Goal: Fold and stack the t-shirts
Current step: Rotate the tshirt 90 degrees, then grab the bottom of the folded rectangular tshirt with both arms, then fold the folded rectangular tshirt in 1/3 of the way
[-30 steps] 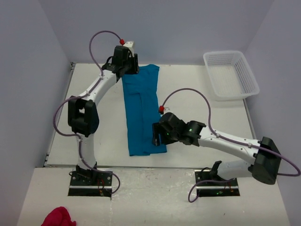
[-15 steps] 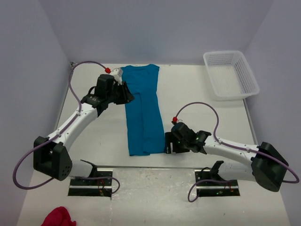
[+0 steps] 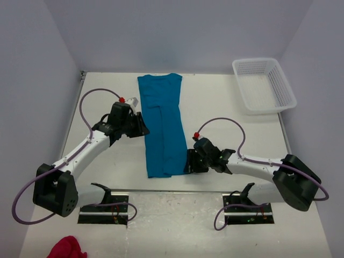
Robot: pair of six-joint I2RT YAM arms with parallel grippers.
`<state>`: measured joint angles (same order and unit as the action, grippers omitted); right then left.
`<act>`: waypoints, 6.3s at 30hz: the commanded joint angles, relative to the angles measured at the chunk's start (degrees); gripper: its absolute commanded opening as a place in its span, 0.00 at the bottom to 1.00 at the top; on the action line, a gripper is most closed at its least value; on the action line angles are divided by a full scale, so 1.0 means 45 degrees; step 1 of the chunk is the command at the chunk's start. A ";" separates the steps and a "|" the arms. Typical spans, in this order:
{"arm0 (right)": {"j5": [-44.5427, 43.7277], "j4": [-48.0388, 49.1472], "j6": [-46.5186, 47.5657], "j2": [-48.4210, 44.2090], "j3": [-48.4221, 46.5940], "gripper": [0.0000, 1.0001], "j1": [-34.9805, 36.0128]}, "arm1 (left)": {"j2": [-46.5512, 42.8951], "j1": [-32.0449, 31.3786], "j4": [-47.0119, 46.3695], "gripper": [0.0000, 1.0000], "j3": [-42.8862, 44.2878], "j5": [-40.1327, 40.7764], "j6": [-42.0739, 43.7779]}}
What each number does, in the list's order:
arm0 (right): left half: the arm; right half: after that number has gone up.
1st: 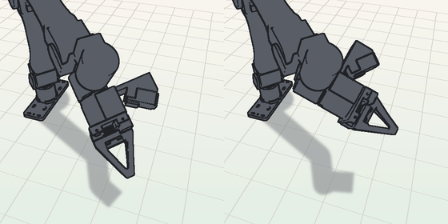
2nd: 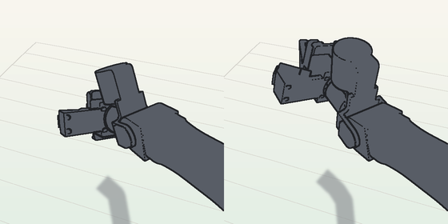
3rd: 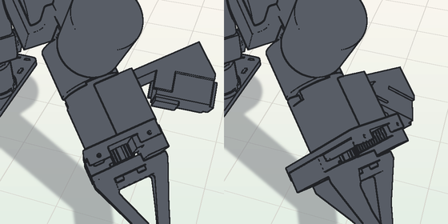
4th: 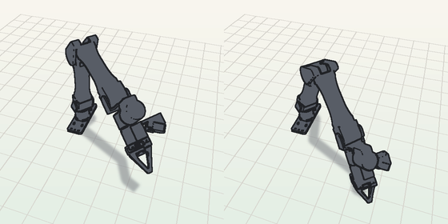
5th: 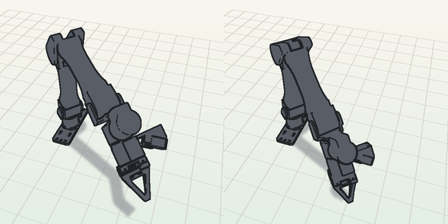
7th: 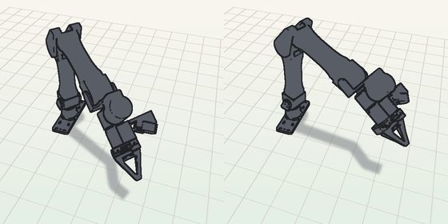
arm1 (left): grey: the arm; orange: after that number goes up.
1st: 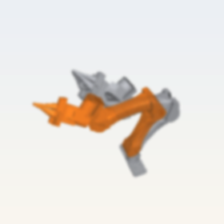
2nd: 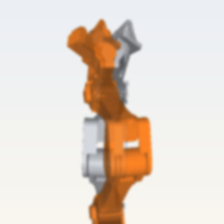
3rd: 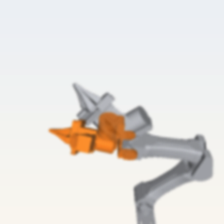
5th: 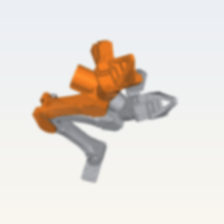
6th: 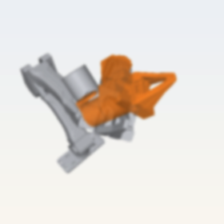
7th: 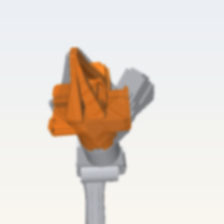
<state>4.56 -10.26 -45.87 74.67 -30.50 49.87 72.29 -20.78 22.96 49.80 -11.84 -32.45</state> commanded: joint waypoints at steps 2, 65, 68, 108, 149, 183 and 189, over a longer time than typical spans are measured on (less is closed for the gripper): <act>0.0237 0.0757 -0.0081 0.0689 0.0079 0.50 -0.0007 | -0.0459 -0.0110 0.0580 0.35 -0.0304 0.0384 -0.0464; 0.0296 0.1148 -0.0100 -0.0618 0.1134 0.00 0.0071 | 0.1416 -0.3860 0.1363 0.41 -0.2825 -0.0865 -0.3531; 0.0315 0.1226 -0.0139 -0.0540 0.1153 0.00 0.0071 | 0.1435 -0.4151 0.1168 0.40 -0.2883 -0.1060 -0.3765; -0.0993 -0.1723 -0.1526 -0.2629 0.0821 0.00 0.2610 | -0.2588 -0.4348 0.2807 0.00 -0.5461 -0.1725 -0.4587; 0.0472 -0.6743 0.5622 0.6627 -1.3006 0.00 -0.3541 | 0.4714 0.0749 0.1538 0.00 0.4479 -0.1179 -0.1442; 0.1705 -0.8305 0.8004 1.2953 -2.0094 0.05 -0.5398 | 0.8467 0.2370 -0.0102 0.02 0.6393 -0.1687 -0.1286; -0.0093 -0.8832 0.8688 1.3700 -2.2713 0.57 -0.5866 | 0.7240 0.2351 0.0505 0.41 0.8698 0.0714 0.0548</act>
<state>9.23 -48.49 -9.87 137.60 -127.00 25.02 110.74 -10.87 27.31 82.52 -14.24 -35.31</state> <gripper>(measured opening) 0.528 0.384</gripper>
